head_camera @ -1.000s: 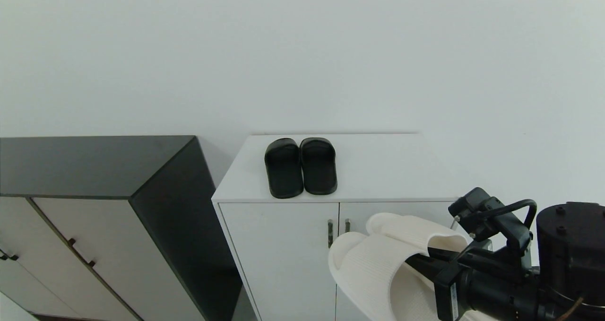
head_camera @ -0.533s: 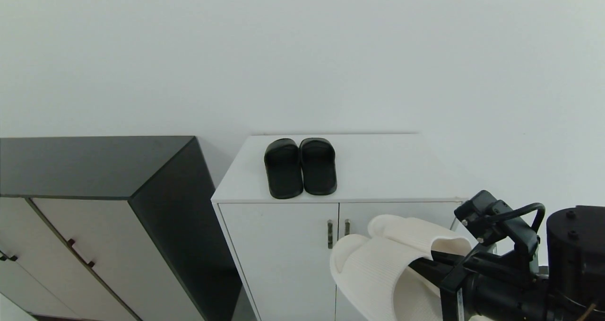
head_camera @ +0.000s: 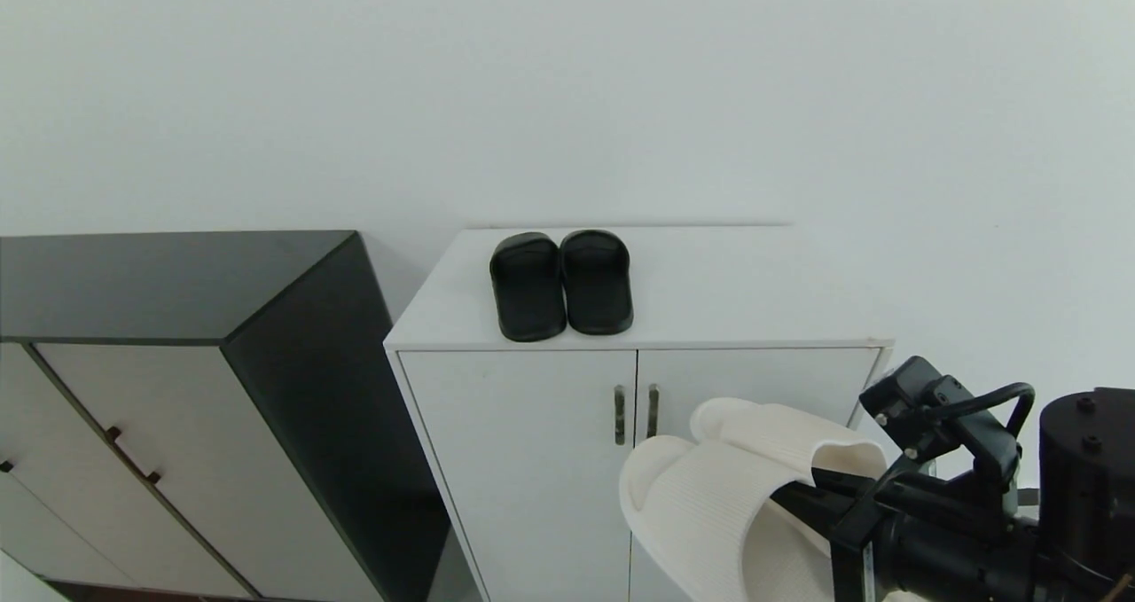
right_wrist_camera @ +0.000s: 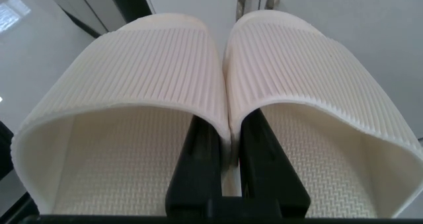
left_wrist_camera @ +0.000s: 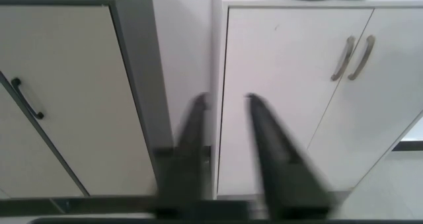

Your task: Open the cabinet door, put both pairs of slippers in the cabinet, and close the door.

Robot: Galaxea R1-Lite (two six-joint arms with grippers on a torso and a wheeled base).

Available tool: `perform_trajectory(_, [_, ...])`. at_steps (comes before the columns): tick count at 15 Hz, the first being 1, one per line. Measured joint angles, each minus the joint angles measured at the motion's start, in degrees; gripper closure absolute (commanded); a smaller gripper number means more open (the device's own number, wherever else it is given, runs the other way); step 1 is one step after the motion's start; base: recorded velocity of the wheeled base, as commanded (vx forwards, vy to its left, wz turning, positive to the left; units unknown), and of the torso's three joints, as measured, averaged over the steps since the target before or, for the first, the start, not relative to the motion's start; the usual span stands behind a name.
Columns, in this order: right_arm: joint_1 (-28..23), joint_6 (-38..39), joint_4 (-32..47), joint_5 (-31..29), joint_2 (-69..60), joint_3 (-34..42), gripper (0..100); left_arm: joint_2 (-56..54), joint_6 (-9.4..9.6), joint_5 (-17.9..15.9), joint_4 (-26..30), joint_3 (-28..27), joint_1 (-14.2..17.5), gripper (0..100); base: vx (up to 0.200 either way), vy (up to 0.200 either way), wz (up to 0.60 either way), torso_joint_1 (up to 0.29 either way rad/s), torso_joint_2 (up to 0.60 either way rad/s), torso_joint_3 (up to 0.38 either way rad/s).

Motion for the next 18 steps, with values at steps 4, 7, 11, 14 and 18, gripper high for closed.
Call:
perform_trajectory(4, [0.0, -0.2, -0.1, 0.0, 0.0, 0.6, 100, 0.0, 0.07, 0.1, 0.0, 0.0, 0.0, 0, 0.0, 0.0, 0.0, -0.214, 0.53, 0.315])
perform_trajectory(7, [0.0, -0.2, -0.1, 0.1, 0.1, 1.0, 100, 0.0, 0.11, 0.1, 0.0, 0.0, 0.0, 0, 0.0, 0.0, 0.0, -0.199, 0.52, 0.318])
perform_trajectory(11, [0.1, -0.2, -0.8, 1.1, 0.6, 1.0, 100, 0.1, 1.11, -0.6, 0.2, 0.0, 0.0, 0, 0.0, 0.0, 0.0, -0.173, 0.5, 0.321])
perform_trajectory(14, [0.1, -0.2, -1.9, 1.0, 1.0, 1.2, 100, 1.0, 1.16, -0.7, 0.3, -0.1, -0.3, 0, 0.0, 0.0, 0.0, -0.142, 0.47, 0.321])
perform_trajectory(18, [0.1, -0.2, -2.6, 1.1, 1.2, 1.8, 100, 1.5, 0.98, -0.7, 0.3, -0.1, -0.4, 0, 0.0, 0.0, 0.0, -0.124, 0.47, 0.338])
